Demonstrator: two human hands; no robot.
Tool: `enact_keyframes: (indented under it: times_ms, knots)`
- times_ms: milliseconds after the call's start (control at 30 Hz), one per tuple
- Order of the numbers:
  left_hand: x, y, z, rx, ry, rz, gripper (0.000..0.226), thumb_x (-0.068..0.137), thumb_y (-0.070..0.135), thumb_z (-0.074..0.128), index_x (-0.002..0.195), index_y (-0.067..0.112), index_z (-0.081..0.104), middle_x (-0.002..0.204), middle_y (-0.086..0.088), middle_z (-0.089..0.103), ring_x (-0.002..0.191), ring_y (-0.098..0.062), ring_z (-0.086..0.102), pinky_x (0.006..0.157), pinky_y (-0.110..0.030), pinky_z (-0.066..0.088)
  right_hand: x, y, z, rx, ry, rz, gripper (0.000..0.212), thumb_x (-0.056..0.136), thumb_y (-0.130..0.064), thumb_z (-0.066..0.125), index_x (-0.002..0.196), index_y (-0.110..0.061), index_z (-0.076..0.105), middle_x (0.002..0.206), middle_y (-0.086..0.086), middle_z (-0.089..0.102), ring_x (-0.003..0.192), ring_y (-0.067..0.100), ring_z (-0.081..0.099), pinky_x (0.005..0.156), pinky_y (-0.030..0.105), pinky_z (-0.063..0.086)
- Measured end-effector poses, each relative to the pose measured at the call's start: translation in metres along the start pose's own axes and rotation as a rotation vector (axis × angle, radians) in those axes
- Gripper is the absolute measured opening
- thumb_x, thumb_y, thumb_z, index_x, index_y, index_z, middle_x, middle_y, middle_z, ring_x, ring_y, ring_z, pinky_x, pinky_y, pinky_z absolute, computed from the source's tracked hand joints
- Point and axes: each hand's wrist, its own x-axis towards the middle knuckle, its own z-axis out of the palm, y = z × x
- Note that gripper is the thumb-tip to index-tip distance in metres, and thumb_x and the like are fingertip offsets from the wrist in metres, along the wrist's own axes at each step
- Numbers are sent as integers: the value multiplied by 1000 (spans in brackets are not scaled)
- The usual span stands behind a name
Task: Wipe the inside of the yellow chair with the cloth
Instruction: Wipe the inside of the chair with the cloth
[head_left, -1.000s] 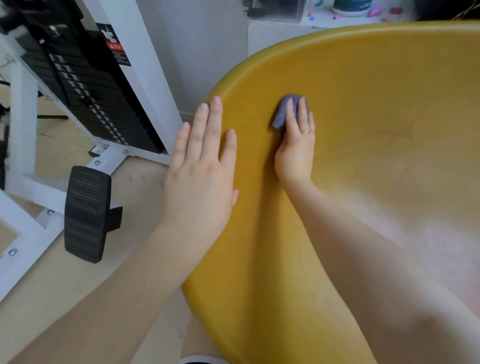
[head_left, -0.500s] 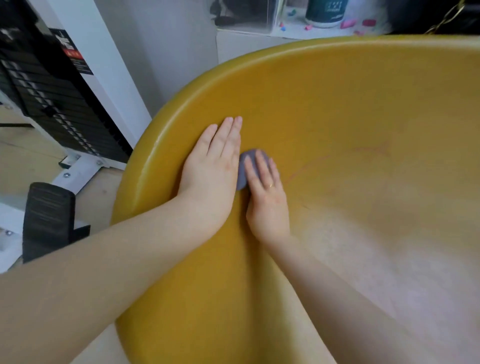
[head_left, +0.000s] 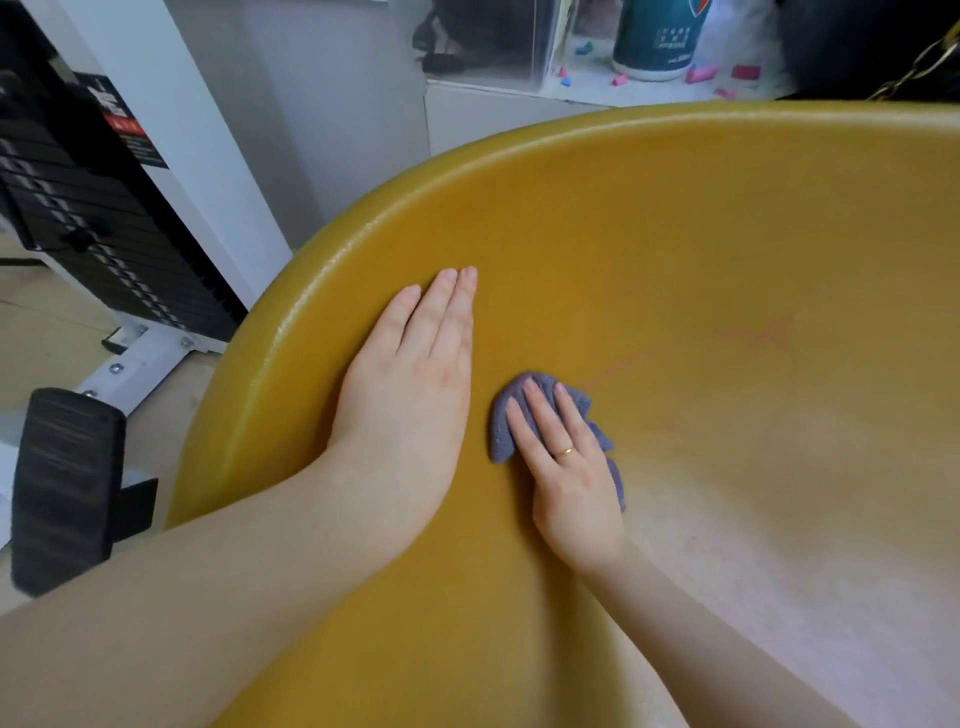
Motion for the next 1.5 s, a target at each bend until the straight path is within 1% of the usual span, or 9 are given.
enact_keyframes:
  times_ms: [133,333,433,667,867,1067,1167,1367,1500]
  knots:
    - [0,-1,-1,-9,9,-3,78,97,28,32,140,-9,-22,149,-23,-30,142,-32,-20,115,-40,-9,20,5,-1,-46,70,-24,48,95,-2,13,134,-11,38,141,9,37,132,34,32,101,42,35]
    - [2,0,-1,-25,-2,1,77,98,30,30,140,-8,-23,149,-21,-31,141,-32,-21,114,-40,-11,136,12,-31,-133,409,90,47,86,6,37,130,-3,49,134,23,48,126,43,41,101,41,37]
    - [1,-1,-2,-39,-17,-6,76,99,33,25,139,-7,-25,148,-21,-33,140,-32,-23,114,-40,-13,152,8,-38,-107,459,108,49,84,10,39,131,-1,47,136,25,45,128,44,37,105,37,31]
    - [1,1,-4,-32,-3,-6,78,98,27,31,139,-7,-27,148,-20,-32,141,-31,-22,114,-39,-11,53,2,-4,-14,154,43,57,79,6,31,133,-5,45,142,17,39,134,36,29,114,34,18]
    - [1,0,-2,-8,32,0,76,98,30,31,142,-7,-19,151,-20,-26,143,-31,-17,115,-39,-8,10,-3,-4,19,36,78,58,78,6,28,131,-7,48,139,13,42,130,37,36,109,38,28]
    - [3,0,-2,19,14,5,76,98,31,32,143,-5,-18,151,-19,-27,143,-30,-18,115,-39,-9,118,21,-33,-128,279,124,57,77,8,34,131,-3,48,137,22,45,128,44,37,108,34,24]
    - [4,0,0,44,14,7,79,97,32,34,142,-5,-19,151,-19,-27,142,-30,-18,115,-39,-9,107,15,-24,-96,268,133,61,74,10,33,132,-3,47,140,22,42,131,43,33,110,34,21]
    - [1,2,2,61,9,2,83,96,37,38,144,-2,-17,151,-19,-27,143,-31,-17,116,-40,-8,-22,21,-18,21,-135,102,64,73,0,26,133,-7,47,143,13,37,132,40,33,112,36,19]
    - [0,10,4,93,-1,90,96,90,48,46,146,0,-15,151,-19,-28,142,-31,-19,115,-40,-11,-55,19,-23,-18,-192,160,63,72,1,27,131,-11,47,139,7,41,125,38,44,108,30,22]
